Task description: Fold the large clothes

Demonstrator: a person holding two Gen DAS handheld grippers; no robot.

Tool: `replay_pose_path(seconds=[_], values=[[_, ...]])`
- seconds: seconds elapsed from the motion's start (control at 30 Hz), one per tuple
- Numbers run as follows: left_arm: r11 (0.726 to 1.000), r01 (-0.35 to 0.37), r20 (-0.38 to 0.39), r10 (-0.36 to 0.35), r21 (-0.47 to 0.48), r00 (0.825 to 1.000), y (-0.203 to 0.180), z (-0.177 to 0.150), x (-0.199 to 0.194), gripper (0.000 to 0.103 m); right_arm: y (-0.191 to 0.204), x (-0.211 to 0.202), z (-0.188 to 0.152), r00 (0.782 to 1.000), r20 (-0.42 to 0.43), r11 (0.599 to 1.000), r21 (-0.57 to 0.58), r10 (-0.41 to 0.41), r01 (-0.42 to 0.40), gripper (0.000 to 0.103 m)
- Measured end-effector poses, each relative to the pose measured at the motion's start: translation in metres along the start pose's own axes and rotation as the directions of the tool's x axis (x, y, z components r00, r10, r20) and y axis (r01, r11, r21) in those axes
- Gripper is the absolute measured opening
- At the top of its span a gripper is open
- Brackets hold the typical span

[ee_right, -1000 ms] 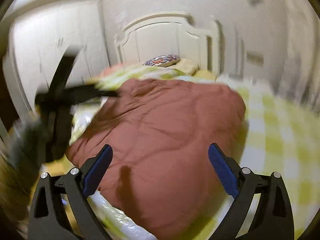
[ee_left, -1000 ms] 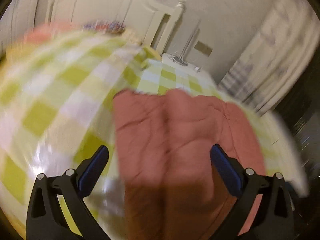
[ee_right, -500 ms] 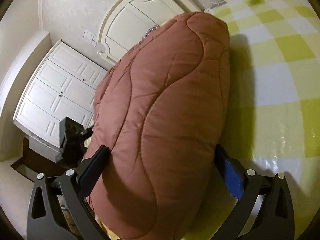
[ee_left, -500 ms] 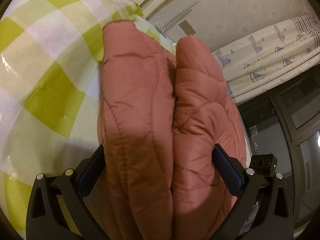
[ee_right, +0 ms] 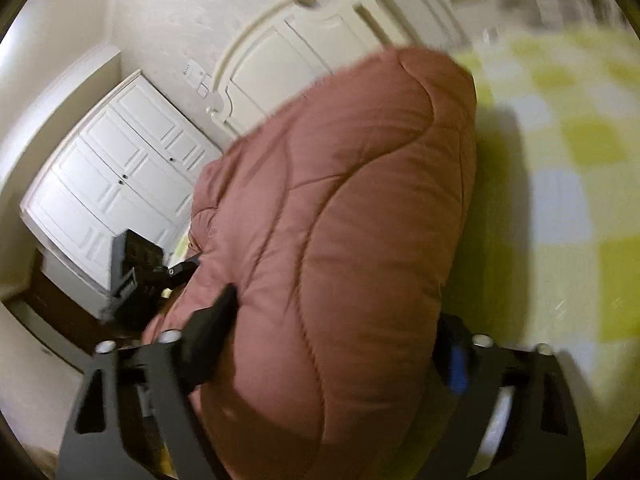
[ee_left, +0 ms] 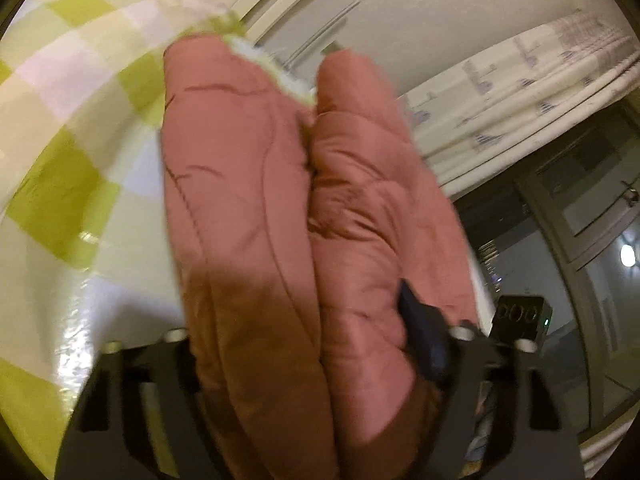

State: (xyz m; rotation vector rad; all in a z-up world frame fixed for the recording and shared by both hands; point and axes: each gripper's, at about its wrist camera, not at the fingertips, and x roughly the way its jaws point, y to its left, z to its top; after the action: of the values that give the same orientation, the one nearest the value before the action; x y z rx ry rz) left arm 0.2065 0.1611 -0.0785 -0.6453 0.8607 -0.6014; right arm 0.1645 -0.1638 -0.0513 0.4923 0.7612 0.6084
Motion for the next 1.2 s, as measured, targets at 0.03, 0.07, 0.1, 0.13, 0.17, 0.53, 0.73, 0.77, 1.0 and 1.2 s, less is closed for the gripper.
replay_pose_path(seconds=[0.03, 0.07, 0.1, 0.13, 0.17, 0.53, 0.73, 0.77, 1.0, 1.2], values=[[1.000, 0.010, 0.014, -0.010, 0.014, 1.000, -0.007, 0.003, 0.000, 0.058, 0.006, -0.006, 0.003, 0.999, 0.031, 0.999, -0.038, -0.031, 0.032, 0.078], [0.999, 0.021, 0.029, -0.022, 0.037, 0.999, -0.020, 0.008, 0.001, 0.054, 0.011, -0.011, 0.006, 0.997, 0.059, 0.996, -0.067, -0.054, 0.058, 0.077], [0.998, 0.026, 0.039, -0.028, 0.059, 0.999, -0.031, 0.013, 0.004, 0.053, 0.015, -0.018, 0.011, 0.993, 0.092, 0.992, -0.093, -0.071, 0.080, 0.076], [0.996, 0.027, 0.048, -0.031, 0.081, 0.998, -0.042, 0.019, 0.008, 0.053, 0.017, -0.025, 0.016, 0.989, 0.125, 0.989, -0.113, -0.082, 0.096, 0.076], [0.994, 0.032, 0.062, -0.039, 0.108, 0.997, -0.057, 0.027, 0.014, 0.053, 0.020, -0.035, 0.024, 0.981, 0.167, 0.985, -0.128, -0.095, 0.117, 0.076], [0.984, -0.170, -0.008, 0.171, 0.050, 0.985, -0.064, 0.076, 0.146, 0.086, -0.069, -0.017, 0.093, 0.909, 0.069, 0.911, -0.014, -0.410, 0.412, 0.095], [0.981, -0.186, 0.084, 0.189, -0.051, 0.978, -0.051, 0.067, 0.121, 0.097, -0.032, -0.057, 0.081, 0.847, 0.254, 0.875, -0.002, -0.467, 0.484, 0.096], [0.974, -0.221, 0.172, 0.226, -0.048, 0.959, -0.060, 0.065, 0.100, 0.097, -0.017, -0.060, 0.078, 0.837, 0.302, 0.872, -0.035, -0.456, 0.487, 0.096], [0.905, -0.424, 0.494, 0.355, 0.031, 0.794, -0.123, 0.022, 0.022, 0.101, 0.058, 0.015, 0.048, 0.826, 0.264, 0.729, -0.388, -0.498, 0.564, 0.097], [0.693, -0.706, 0.631, 0.486, 0.143, 0.605, -0.180, -0.011, -0.024, 0.101, 0.081, 0.016, 0.005, 0.815, 0.269, 0.624, -0.535, -0.513, 0.570, 0.097]])
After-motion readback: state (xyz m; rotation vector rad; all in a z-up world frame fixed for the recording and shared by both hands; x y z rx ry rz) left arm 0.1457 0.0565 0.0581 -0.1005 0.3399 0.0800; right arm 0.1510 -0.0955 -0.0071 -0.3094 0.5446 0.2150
